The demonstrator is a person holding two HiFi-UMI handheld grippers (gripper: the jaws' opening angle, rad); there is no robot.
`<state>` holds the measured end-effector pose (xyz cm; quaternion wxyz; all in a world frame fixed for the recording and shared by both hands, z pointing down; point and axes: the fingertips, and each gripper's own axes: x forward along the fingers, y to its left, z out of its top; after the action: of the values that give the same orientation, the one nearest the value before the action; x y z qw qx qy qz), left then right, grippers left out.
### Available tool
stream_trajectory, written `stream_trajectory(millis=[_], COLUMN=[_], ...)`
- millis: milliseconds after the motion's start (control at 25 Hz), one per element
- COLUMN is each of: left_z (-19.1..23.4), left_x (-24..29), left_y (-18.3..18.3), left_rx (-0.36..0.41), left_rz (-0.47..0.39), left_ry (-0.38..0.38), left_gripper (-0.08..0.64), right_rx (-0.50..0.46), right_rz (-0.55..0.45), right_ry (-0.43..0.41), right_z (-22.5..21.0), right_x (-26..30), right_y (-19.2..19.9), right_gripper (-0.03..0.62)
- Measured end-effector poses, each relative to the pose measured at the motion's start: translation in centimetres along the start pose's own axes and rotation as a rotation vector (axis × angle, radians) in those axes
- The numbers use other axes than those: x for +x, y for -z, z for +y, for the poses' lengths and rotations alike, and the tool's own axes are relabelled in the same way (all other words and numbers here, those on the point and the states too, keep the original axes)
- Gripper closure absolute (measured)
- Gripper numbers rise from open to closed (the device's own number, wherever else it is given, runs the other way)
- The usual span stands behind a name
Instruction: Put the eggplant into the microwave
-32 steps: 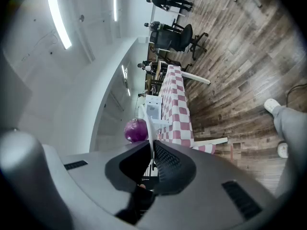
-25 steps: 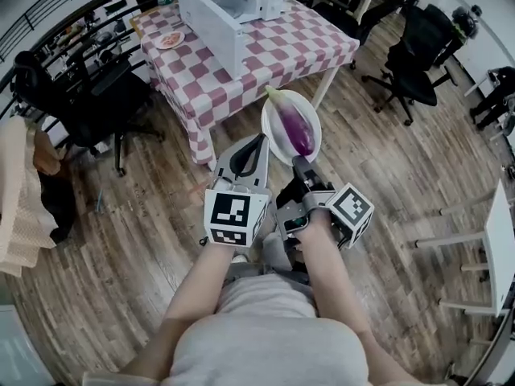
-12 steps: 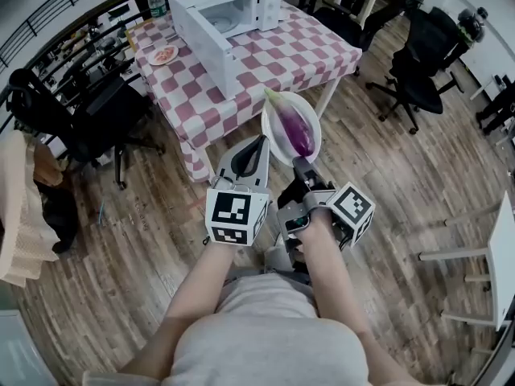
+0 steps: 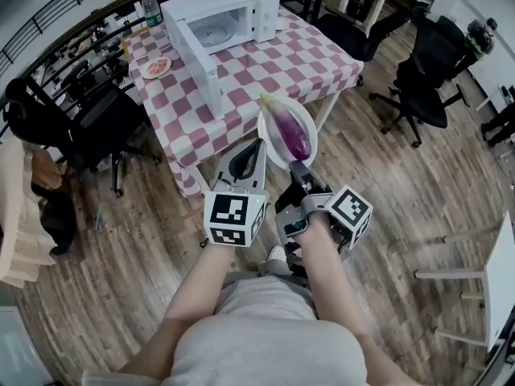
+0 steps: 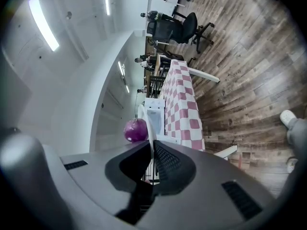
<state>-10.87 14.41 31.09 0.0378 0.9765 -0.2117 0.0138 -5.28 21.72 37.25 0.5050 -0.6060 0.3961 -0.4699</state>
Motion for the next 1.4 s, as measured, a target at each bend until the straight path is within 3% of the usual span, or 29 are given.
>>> stream_trajectory(millis=[600, 1400], left_z=[-1.6, 0.5], left_x=[8.4, 14.9], left_y=[1.5, 2.0], left_rx=[-0.022, -0.026], left_rz=[0.011, 0.023], left_ry=[-0.107, -0.148], left_gripper=[0.555, 0.555], right_rx=[-0.012, 0.024], right_rz=[0.102, 0.151], right_ry=[0.001, 0.0], right_z=[-0.6, -0.6], right_x=[4.6, 10.7], right_y=[-8.6, -12.2], right_gripper=[0.552, 0.552])
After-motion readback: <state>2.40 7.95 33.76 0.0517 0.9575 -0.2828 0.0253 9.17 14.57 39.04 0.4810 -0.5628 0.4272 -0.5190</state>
